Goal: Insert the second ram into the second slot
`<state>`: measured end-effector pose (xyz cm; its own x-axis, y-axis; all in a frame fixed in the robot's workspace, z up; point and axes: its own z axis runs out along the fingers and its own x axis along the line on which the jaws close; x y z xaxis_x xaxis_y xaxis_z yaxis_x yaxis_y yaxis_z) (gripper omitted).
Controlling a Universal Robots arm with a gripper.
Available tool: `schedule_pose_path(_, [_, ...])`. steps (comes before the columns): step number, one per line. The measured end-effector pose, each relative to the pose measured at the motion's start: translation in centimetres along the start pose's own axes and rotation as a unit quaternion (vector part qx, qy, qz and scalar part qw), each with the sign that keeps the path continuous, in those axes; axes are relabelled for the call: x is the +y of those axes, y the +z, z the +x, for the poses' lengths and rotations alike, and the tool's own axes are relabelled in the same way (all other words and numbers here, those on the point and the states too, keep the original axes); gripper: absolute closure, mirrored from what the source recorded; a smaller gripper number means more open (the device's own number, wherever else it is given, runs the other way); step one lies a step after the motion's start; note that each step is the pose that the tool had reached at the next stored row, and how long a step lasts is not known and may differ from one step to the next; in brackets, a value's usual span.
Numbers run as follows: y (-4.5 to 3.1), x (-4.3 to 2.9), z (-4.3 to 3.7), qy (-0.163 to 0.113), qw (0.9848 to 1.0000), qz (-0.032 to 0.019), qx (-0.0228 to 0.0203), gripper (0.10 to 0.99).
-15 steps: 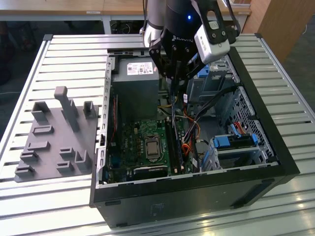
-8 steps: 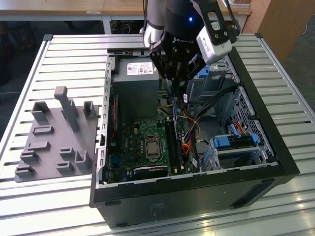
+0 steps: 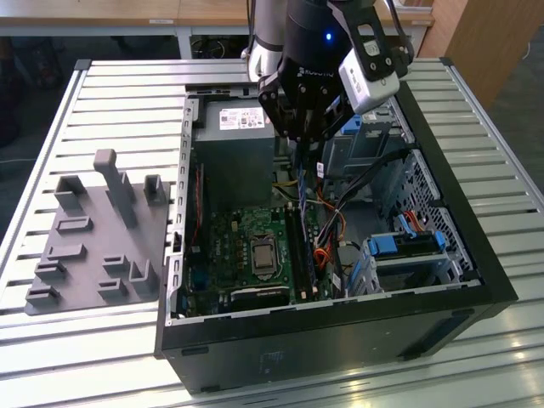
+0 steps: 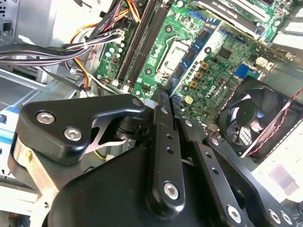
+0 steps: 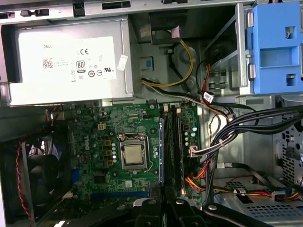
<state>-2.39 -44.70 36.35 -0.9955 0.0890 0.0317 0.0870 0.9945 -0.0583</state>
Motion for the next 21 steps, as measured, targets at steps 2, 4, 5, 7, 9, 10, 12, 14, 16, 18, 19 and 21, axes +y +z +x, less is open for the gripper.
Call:
schedule_pose_path(2, [0.07, 0.01, 0.0, 0.0, 1.0, 0.0, 0.0, 0.945])
schedule_pose_path(4, [0.13, 0.01, 0.0, 0.0, 1.0, 0.0, 0.0, 0.945])
schedule_pose_path(5, [0.17, 0.01, -0.01, 0.0, 1.0, 0.0, 0.0, 0.945])
schedule_pose_path(7, [0.21, 0.01, -0.01, 0.0, 1.0, 0.0001, 0.0, 0.945])
schedule_pose_path(9, [0.26, 0.02, -0.01, 0.0, 1.0, 0.0, 0.0, 0.945])
schedule_pose_path(10, [0.28, 0.02, -0.01, 0.0, 1.0, 0.0, 0.0, 0.945])
schedule_pose_path(12, [0.32, 0.02, -0.01, 0.0, 1.0, 0.0, 0.0, 0.945])
schedule_pose_path(14, [0.37, 0.02, -0.01, 0.0, 1.0, 0.0, 0.0, 0.945])
schedule_pose_path(16, [0.41, 0.02, -0.01, 0.0, 1.0, 0.0, 0.0, 0.945])
schedule_pose_path(18, [0.45, 0.03, -0.01, 0.0, 1.0, 0.0, 0.0, 0.945])
schedule_pose_path(19, [0.46, 0.03, -0.02, 0.0, 1.0, 0.0, 0.0, 0.945])
schedule_pose_path(21, [0.61, 0.04, -0.02, 0.0, 1.0, 0.0, 0.0, 0.945])
